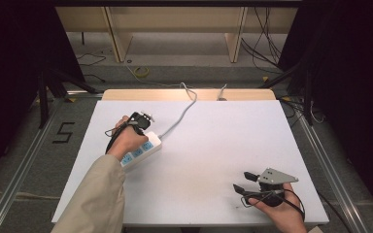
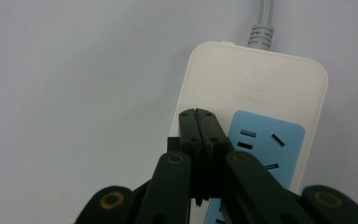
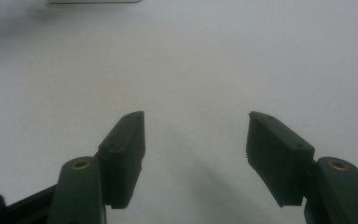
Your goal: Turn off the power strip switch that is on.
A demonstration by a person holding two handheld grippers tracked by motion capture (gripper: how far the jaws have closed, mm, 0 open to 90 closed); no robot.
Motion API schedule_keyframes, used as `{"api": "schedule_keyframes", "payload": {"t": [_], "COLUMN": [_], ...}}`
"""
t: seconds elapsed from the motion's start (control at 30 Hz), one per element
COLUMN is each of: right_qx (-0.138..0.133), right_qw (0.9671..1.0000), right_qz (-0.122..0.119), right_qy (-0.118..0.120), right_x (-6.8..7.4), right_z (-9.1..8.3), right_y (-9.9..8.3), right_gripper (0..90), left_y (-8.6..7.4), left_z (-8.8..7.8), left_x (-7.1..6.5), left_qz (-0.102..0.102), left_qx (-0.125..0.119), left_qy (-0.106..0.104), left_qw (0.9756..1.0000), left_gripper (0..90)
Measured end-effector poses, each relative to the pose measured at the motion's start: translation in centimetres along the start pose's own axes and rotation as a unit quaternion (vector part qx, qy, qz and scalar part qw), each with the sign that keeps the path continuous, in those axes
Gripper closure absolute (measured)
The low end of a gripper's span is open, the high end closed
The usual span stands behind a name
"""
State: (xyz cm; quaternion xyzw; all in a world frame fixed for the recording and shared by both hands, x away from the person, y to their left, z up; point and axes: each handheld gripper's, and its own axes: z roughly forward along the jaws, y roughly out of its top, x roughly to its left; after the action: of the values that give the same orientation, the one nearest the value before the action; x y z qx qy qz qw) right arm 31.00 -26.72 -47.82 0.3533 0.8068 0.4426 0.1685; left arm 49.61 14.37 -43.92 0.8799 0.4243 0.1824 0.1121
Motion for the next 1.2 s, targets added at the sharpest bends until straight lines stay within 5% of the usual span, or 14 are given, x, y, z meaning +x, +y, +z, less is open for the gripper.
{"api": "schedule_keyframes", "payload": {"t": [0.67, 1.2], "right_qx": [-0.002, -0.002], "right_qw": [1.0, 1.0], "right_qz": [0.003, 0.004], "right_qy": [-0.002, -0.002], "right_x": [0.0, 0.0], "right_z": [0.0, 0.0], "right_y": [0.0, 0.0], "right_gripper": [38.5, 38.5], "left_y": [-0.3, -2.1], "left_z": [-1.3, -3.1], "left_x": [-0.2, -0.3], "left_qz": [-0.004, -0.029], "left_qx": [-0.037, -0.09], "left_qy": [-0.005, -0.032], "left_qw": [0.9993, 0.9949], "left_gripper": [89.7, 83.3]}}
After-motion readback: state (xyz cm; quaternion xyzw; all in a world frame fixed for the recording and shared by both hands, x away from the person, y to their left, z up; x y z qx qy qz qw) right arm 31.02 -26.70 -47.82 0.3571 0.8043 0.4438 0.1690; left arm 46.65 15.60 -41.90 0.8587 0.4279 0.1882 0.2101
